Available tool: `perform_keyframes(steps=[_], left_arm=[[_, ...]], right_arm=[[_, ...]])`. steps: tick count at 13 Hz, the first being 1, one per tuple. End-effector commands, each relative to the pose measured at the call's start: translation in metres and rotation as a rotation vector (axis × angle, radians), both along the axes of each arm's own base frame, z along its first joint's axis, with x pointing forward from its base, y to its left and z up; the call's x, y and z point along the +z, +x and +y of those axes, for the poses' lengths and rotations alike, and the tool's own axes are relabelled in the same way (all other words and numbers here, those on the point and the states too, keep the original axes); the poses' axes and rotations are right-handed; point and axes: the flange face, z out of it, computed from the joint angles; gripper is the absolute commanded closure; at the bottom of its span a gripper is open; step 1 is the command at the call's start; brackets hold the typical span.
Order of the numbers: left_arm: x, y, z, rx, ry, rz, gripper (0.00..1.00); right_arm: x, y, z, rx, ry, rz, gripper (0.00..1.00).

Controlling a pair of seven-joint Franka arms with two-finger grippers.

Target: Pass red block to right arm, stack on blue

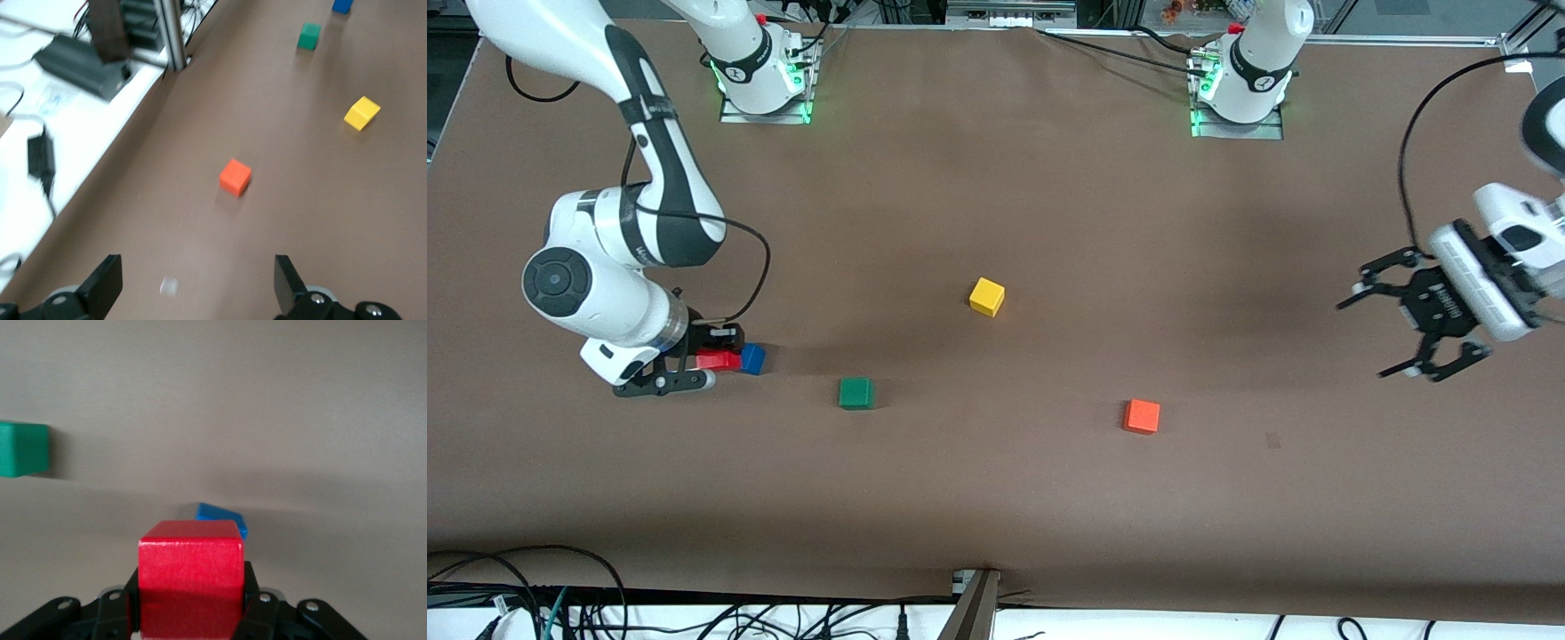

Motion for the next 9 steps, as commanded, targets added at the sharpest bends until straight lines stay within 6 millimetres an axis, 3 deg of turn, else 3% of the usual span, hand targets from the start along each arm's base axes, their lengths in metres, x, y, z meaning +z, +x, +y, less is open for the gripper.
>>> perform_keyframes(steps=[1,4,6,9], left_arm=[[0.036,-0.028,0.014,0.130,0.100,0.056,0.00],[0.070,-0.051,0.021,0.311,0.148,0.142,0.00],[0.083,-0.072,0.044,0.474,0.148,0.246,0.00],[0.095,-0.091,0.039,0.671,0.210,0.369,0.00]], right_arm=[[-0.028,-0.015,-0.005,0.038,-0.005,-0.041,0.91],[-0.046,-0.031,-0.010,0.035,-0.008,-0.025,0.91],[-0.059,-0.045,-0.013,0.033,-0.003,-0.049,0.91],[-0.061,-0.047,-0.013,0.033,-0.001,-0.065,0.90]])
